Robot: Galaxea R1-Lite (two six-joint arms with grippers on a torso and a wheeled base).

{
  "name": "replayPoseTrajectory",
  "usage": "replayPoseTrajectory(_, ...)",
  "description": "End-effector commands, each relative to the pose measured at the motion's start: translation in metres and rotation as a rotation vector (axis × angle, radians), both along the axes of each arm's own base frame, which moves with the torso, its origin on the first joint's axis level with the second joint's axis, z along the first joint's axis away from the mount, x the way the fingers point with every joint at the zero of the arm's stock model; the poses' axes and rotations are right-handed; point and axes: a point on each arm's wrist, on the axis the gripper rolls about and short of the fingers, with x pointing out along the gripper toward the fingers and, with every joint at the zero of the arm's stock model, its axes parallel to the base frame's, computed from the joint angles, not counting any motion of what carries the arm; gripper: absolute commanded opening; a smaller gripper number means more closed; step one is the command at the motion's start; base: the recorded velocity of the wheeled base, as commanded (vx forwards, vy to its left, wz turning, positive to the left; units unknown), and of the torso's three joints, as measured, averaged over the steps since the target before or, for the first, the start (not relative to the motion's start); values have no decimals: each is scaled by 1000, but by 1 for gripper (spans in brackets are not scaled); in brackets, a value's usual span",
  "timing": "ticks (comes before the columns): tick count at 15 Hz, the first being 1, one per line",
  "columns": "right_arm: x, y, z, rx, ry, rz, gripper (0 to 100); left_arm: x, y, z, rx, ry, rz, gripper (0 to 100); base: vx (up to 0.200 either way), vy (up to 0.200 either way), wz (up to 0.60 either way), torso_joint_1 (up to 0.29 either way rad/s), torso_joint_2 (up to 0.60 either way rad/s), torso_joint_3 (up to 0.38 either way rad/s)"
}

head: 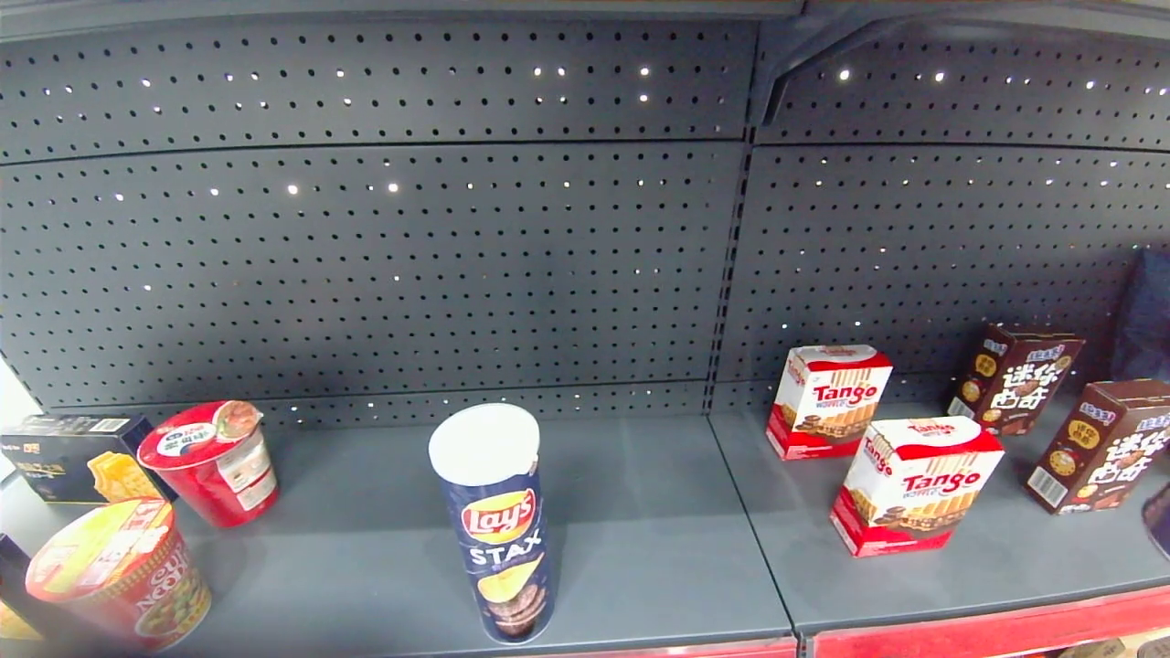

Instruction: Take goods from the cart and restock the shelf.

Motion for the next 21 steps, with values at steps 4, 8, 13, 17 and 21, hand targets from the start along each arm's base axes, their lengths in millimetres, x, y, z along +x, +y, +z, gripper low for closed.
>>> replayPoseTrajectory(4, 46, 23, -3, 2, 65, 113, 0, -1, 3, 0, 0, 1, -132, 100, 0, 0, 0, 0, 0, 0)
replayPoseTrajectory(8, 53, 43, -15, 0, 141, 251, 0, -1, 3, 0, 0, 1, -132, 100, 0, 0, 0, 0, 0, 0)
replayPoseTrajectory(13, 77, 74, -26, 17, 199, 349, 0, -1, 3, 0, 0, 1, -132, 100, 0, 0, 0, 0, 0, 0)
replayPoseTrajectory(17, 124, 116, -44, 54, 267, 316, 0, -1, 3, 0, 0, 1, -132, 100, 0, 0, 0, 0, 0, 0)
replayPoseTrajectory(21, 167, 147, -66, 104, 240, 308, 0, -1, 3, 0, 0, 1, -132, 100, 0, 0, 0, 0, 0, 0)
